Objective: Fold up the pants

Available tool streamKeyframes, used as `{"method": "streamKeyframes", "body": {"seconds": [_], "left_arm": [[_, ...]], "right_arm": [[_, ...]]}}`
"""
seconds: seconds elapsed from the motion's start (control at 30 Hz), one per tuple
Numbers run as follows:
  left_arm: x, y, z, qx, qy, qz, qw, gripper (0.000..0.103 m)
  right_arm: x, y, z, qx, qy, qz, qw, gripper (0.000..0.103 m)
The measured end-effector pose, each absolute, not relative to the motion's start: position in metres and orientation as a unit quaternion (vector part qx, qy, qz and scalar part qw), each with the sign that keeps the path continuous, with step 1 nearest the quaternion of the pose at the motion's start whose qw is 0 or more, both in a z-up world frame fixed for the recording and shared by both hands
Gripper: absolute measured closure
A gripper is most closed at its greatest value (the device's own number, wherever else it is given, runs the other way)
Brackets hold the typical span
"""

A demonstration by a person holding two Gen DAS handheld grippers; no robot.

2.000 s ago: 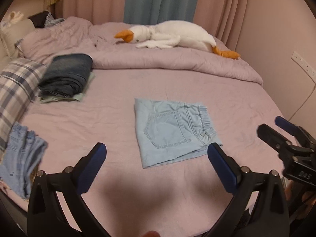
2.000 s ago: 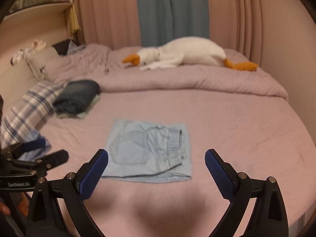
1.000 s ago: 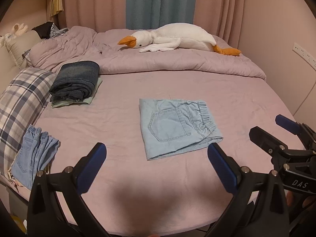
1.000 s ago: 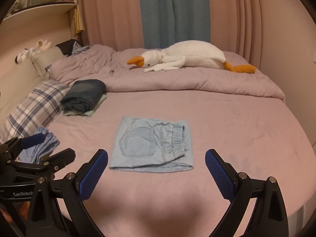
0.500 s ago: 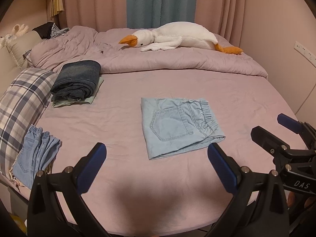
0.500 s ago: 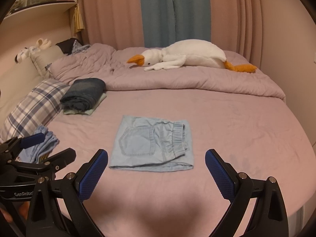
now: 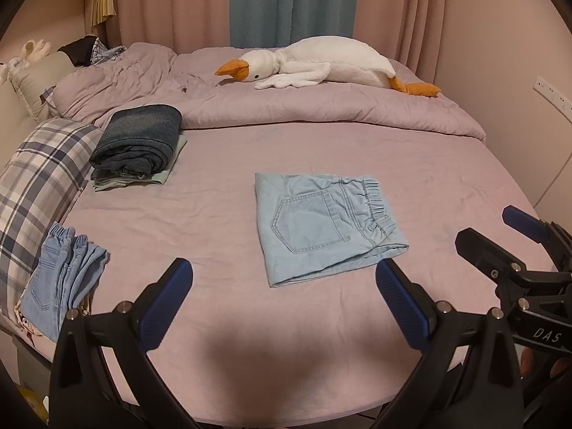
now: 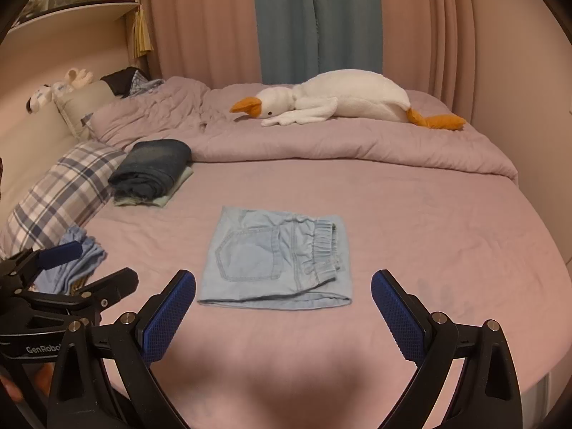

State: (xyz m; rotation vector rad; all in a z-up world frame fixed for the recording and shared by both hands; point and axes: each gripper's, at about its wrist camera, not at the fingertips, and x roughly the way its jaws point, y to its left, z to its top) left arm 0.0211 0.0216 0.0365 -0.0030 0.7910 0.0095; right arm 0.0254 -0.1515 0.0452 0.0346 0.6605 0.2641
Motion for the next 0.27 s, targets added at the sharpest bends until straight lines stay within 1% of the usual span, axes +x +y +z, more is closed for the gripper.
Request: {"method": "streamKeyframes", "body": {"seconds": [0.27], "left_arm": [[0.0216, 0.021, 0.0353, -0.002, 0.388, 0.005, 0.922, 0.0]], "right_arm": [[0.0249, -0.1507, 0.045, 0.016, 0.324, 0.129, 0.937, 0.005]]}}
